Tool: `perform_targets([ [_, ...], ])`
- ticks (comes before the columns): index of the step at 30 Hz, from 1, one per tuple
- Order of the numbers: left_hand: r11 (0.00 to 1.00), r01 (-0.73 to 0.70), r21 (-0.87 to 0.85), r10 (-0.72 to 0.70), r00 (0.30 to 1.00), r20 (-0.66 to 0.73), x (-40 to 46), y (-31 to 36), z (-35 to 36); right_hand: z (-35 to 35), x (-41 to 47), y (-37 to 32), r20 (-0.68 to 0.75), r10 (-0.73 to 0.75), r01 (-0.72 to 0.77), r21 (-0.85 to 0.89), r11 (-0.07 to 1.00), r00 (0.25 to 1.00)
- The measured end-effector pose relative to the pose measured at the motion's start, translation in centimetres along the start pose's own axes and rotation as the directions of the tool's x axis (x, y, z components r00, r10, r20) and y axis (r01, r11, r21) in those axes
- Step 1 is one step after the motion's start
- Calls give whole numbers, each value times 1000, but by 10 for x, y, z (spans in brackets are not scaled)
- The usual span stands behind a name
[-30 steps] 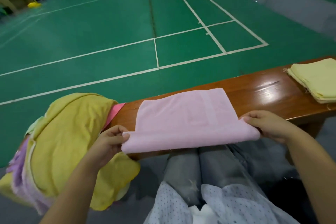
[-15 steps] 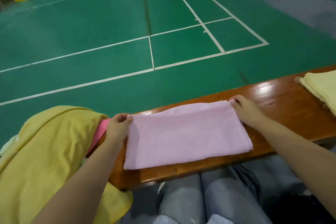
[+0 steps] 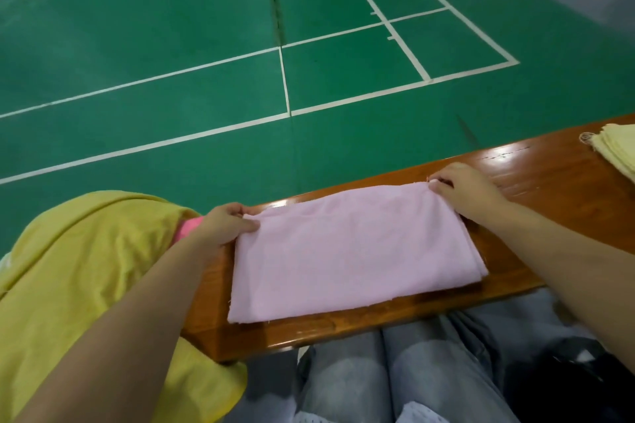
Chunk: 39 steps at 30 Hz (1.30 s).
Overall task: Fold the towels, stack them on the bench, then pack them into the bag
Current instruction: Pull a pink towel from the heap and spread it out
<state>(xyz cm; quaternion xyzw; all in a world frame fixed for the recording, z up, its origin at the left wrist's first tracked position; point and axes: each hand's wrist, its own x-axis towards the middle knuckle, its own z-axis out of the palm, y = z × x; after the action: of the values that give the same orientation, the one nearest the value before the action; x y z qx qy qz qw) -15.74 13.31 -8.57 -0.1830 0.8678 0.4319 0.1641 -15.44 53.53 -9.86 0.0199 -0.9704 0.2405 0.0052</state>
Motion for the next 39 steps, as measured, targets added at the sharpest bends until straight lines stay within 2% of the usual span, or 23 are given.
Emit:
perform_targets([
  [3, 998, -46, -51, 47, 999, 25, 4, -4, -7, 2, 2, 1, 8, 18, -18, -17, 1000, 1000],
  [5, 997, -77, -21, 77, 997, -3, 5, -7, -10, 5, 4, 4, 0, 49, -49, -27, 998, 999],
  [11, 972, -94, 214, 146, 960, -238, 4, -10, 0, 17, 14, 8, -70, 147, -151, -52, 987, 987],
  [15, 907, -155, 391, 268, 930, -252, 0, -13, 5, 17, 15, 7, -26, 171, -172, -71, 982, 985],
  [17, 889, -174, 424, 296, 924, -241, -1, -16, 5, 16, 13, 5, -3, 170, -169, -76, 983, 986],
  [22, 874, -190, 447, 322, 915, -241, 1, -21, 8, 18, 10, 7, -75, 158, -164, -76, 984, 985],
  [25, 870, -198, 452, 338, 907, -252, 1, -21, 11, 18, 10, 4, -69, 172, -177, -65, 982, 983],
  [31, 910, -209, 357, 348, 854, -387, -6, -16, 8, 10, 16, -6, -149, 177, -193, -100, 976, 973],
  [36, 943, -201, 263, 308, 827, -471, -7, -10, 11, 16, 16, -15, -215, 232, -245, -33, 969, 949],
  [39, 968, -126, 218, 218, 852, -476, -3, -7, 15, 24, 15, -11, -183, 258, -264, -13, 964, 949],
])
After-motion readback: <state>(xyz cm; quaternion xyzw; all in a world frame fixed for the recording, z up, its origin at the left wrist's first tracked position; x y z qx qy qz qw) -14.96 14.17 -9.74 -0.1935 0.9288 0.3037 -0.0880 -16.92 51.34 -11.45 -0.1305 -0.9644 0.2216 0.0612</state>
